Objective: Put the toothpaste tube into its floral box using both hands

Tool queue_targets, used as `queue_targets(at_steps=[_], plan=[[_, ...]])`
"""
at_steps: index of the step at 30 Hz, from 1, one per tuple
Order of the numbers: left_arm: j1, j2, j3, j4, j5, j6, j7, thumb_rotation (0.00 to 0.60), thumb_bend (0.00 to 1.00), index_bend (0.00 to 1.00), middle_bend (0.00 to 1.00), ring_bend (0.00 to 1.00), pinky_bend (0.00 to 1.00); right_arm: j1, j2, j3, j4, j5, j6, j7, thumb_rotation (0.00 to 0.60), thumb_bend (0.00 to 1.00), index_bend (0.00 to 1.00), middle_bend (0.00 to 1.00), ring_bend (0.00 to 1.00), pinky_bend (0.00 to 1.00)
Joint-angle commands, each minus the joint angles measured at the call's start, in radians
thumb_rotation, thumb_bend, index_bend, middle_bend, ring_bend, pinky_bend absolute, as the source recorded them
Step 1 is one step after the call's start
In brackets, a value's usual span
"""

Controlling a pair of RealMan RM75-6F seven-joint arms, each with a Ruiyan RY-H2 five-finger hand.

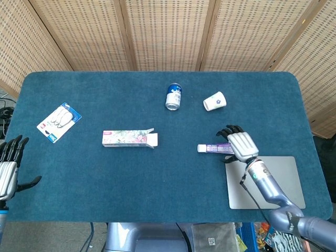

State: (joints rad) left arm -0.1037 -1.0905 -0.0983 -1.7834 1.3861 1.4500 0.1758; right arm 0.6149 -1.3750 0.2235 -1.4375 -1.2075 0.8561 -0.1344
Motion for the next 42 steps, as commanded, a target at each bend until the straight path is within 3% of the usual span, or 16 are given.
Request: queue_targets(at_steps=[1, 7, 19, 32, 42], plan=[[-0.002, 0.0, -0.003, 0.001, -0.008, -0.003, 0.002, 0.6, 0.18, 0.0, 0.0, 0.0, 0.0, 0.03, -0.045, 0.008, 0.041, 0.046, -0.017, -0.043, 0.6, 0.1, 0.27, 0.28, 0.14, 0.15], [-0.007, -0.002, -0.004, 0.0, -0.021, -0.007, 0.007, 0.6, 0.18, 0.0, 0.0, 0.0, 0.0, 0.067, -0.13, 0.01, 0.127, 0.155, -0.038, -0.113, 0.6, 0.13, 0.29, 0.3, 0.16, 0.17], [-0.011, -0.001, -0.004, 0.001, -0.033, -0.009, 0.006, 0.6, 0.18, 0.0, 0.0, 0.0, 0.0, 0.11, -0.217, -0.003, 0.22, 0.27, -0.049, -0.203, 0.6, 0.17, 0.32, 0.33, 0.18, 0.17], [-0.016, 0.001, -0.006, 0.003, -0.046, -0.013, 0.001, 0.6, 0.18, 0.0, 0.0, 0.0, 0.0, 0.128, -0.257, -0.029, 0.317, 0.291, -0.064, -0.237, 0.6, 0.29, 0.4, 0.4, 0.24, 0.21], [-0.024, 0.003, -0.008, 0.001, -0.057, -0.026, -0.002, 0.6, 0.18, 0.0, 0.0, 0.0, 0.0, 0.119, -0.208, -0.048, 0.294, 0.224, -0.059, -0.2, 0.6, 0.46, 0.6, 0.59, 0.41, 0.39]])
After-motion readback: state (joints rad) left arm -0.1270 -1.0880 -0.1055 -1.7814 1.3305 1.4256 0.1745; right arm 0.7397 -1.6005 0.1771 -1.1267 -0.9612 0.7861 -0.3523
